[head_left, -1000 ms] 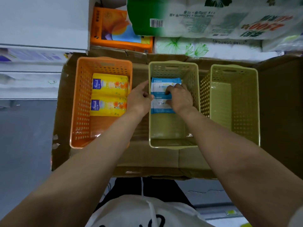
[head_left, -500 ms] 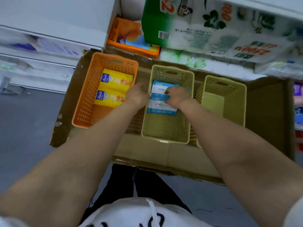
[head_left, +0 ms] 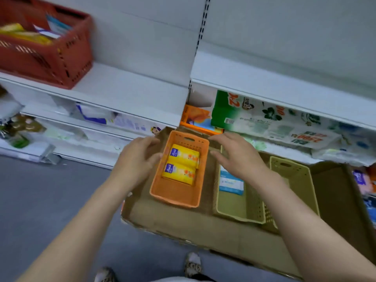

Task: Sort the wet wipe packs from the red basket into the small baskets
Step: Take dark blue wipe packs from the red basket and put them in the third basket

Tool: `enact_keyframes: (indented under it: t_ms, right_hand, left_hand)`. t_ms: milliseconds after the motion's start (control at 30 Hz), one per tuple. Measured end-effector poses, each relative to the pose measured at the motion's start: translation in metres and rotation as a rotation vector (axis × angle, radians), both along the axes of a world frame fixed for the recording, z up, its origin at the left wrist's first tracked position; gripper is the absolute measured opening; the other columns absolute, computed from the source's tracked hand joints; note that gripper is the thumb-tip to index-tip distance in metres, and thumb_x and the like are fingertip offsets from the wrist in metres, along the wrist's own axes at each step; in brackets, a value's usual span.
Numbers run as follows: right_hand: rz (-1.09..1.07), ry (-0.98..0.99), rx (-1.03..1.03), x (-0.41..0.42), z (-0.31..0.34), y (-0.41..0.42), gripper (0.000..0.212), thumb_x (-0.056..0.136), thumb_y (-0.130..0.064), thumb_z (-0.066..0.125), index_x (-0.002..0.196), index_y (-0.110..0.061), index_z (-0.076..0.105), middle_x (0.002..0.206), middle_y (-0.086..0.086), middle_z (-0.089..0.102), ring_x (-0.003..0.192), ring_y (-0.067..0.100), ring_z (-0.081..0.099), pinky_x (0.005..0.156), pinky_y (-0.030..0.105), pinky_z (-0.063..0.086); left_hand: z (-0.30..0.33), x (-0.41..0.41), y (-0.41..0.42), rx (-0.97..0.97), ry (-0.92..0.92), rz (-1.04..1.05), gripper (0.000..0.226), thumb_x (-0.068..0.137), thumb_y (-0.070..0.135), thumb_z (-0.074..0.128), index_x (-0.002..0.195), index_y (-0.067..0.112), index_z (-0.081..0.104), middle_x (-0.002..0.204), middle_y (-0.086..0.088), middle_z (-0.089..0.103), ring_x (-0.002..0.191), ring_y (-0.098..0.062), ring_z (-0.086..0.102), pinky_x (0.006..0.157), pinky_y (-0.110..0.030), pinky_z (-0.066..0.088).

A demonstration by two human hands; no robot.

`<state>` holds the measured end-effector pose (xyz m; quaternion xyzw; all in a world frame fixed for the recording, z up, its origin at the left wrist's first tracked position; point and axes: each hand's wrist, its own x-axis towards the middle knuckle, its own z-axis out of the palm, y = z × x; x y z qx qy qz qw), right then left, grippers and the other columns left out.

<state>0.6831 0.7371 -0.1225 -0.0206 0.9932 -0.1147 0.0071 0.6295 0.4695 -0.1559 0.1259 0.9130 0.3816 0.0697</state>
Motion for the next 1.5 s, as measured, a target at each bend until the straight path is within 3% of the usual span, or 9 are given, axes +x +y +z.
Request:
enact_keyframes:
  t_ms: [200,467,567,700,833,967,1167,1400,1500]
  right_hand:
    - [-0.033,0.086,-0.077,-0.007,0.024,-0.129,0.038,0.096,-0.039,0.058,0.133,-0.029,0.057,0.133,-0.009,0.058,0.127,0.012,0.047,0.101,0.031,0.041]
    - [-0.013,0.157,-0.228,-0.092,0.02,-0.275,0.033,0.093,-0.032,0.064,0.125,-0.024,0.063,0.126,-0.004,0.062,0.119,0.018,0.055,0.1,0.034,0.044]
    - [0.001,0.174,-0.263,-0.143,0.016,-0.316,0.034,0.094,-0.033,0.062,0.127,-0.024,0.062,0.13,-0.004,0.06,0.123,0.017,0.053,0.103,0.033,0.042]
    - [0.021,0.185,-0.251,-0.229,0.012,-0.352,0.035,0.096,-0.036,0.059,0.129,-0.026,0.06,0.134,-0.005,0.057,0.126,0.014,0.049,0.1,0.019,0.032]
    - [0.035,0.22,-0.303,-0.341,0.024,-0.386,0.034,0.096,-0.037,0.058,0.128,-0.027,0.06,0.133,-0.006,0.058,0.125,0.014,0.05,0.1,0.026,0.038]
    - [0.041,0.231,-0.336,-0.444,0.044,-0.414,0.034,0.094,-0.032,0.061,0.127,-0.024,0.062,0.13,-0.004,0.06,0.12,0.016,0.053,0.096,0.023,0.039]
    - [0.034,0.086,-0.283,-0.554,0.035,-0.452,0.037,0.094,-0.037,0.061,0.129,-0.024,0.061,0.129,-0.002,0.059,0.119,0.019,0.054,0.096,0.035,0.045]
    - [-0.149,-0.125,-0.186,-0.666,-0.003,-0.479,0.042,0.095,-0.032,0.061,0.133,-0.016,0.058,0.136,0.009,0.059,0.127,0.027,0.051,0.101,0.032,0.038]
    - [-0.247,-0.34,-0.102,-0.682,-0.019,-0.48,0.053,0.091,-0.034,0.063,0.14,-0.019,0.05,0.139,0.01,0.057,0.128,0.029,0.052,0.098,0.031,0.041]
  left_hand:
    - [0.011,-0.011,-0.163,-0.072,0.125,0.064,0.034,0.088,0.027,0.07,0.121,0.023,0.064,0.119,0.004,0.062,0.108,-0.017,0.061,0.088,-0.033,0.047]
    - [0.019,-0.084,-0.312,-0.196,0.141,0.146,0.036,0.091,0.032,0.064,0.125,0.021,0.062,0.125,0.0,0.061,0.117,-0.021,0.055,0.095,-0.035,0.043]
    - [0.018,-0.139,-0.342,-0.197,0.179,0.132,0.035,0.092,0.032,0.063,0.125,0.021,0.061,0.125,0.001,0.061,0.118,-0.02,0.054,0.096,-0.033,0.041]
    - [0.016,-0.221,-0.369,-0.22,0.225,0.103,0.036,0.092,0.032,0.063,0.126,0.02,0.06,0.127,0.001,0.06,0.12,-0.02,0.053,0.099,-0.032,0.039]
    - [0.031,-0.322,-0.399,-0.247,0.259,0.093,0.035,0.092,0.031,0.064,0.125,0.02,0.061,0.126,0.002,0.059,0.121,-0.019,0.052,0.1,-0.031,0.038]
    - [0.061,-0.421,-0.419,-0.24,0.281,0.113,0.034,0.091,0.03,0.065,0.123,0.019,0.063,0.122,0.002,0.061,0.115,-0.02,0.055,0.095,-0.03,0.039]
    - [0.055,-0.529,-0.442,-0.17,0.216,0.103,0.034,0.091,0.028,0.066,0.123,0.017,0.064,0.124,-0.002,0.06,0.118,-0.022,0.054,0.097,-0.033,0.04]
    - [0.033,-0.626,-0.457,-0.203,0.132,-0.129,0.04,0.091,0.038,0.063,0.127,0.02,0.06,0.126,0.0,0.059,0.12,-0.021,0.051,0.102,-0.035,0.04]
    - [0.028,-0.666,-0.466,-0.238,0.092,-0.179,0.041,0.09,0.041,0.064,0.127,0.022,0.06,0.128,-0.001,0.059,0.123,-0.02,0.048,0.101,-0.032,0.037]
